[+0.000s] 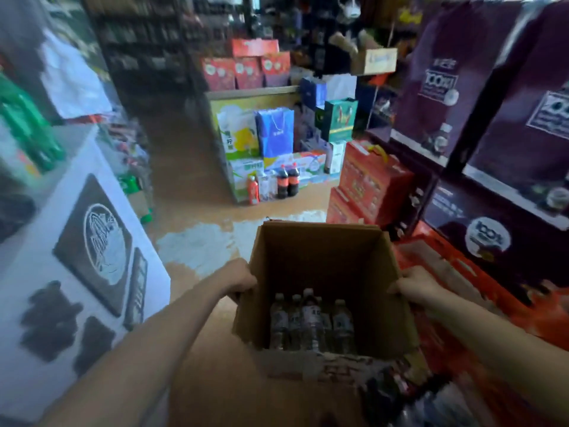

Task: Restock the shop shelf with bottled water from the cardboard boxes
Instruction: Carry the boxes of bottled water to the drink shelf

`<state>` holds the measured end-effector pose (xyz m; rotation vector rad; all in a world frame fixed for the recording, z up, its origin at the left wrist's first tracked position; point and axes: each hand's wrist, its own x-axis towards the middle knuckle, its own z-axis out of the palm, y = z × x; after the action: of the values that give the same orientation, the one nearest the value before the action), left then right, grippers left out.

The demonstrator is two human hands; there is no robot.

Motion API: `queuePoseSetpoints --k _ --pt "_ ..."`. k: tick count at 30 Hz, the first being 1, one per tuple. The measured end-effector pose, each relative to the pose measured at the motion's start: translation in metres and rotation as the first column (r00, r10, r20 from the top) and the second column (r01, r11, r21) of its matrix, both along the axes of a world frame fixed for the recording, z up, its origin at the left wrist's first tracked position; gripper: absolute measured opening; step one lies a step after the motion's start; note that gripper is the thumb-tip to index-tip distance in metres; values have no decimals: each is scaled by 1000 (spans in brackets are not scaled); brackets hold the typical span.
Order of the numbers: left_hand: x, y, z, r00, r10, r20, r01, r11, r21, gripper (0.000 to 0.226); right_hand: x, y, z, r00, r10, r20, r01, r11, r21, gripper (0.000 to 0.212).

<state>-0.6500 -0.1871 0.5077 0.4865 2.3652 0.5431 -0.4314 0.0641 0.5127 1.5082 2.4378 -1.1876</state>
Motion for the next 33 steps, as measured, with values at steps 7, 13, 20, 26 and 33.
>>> queuePoseSetpoints --k 7,13,20,26,33 --pt "-136 23 40 953 196 -231 -202 979 -1 12 -214 65 23 975 107 -196 -109 994 4 24" --pt "-258 36 58 866 326 -378 -345 938 20 20 -392 94 44 929 287 -234 -253 953 167 11" --pt "-448 63 50 829 412 -378 -467 882 -64 21 -602 127 34 915 342 -213 -319 938 135 11" --pt "-620 84 48 737 477 -478 -563 825 -45 26 -779 144 51 916 358 -183 -332 930 157 15" --pt "-823 119 63 633 516 -578 -607 793 43 17 -991 175 67 883 402 -243 -350 908 231 14"
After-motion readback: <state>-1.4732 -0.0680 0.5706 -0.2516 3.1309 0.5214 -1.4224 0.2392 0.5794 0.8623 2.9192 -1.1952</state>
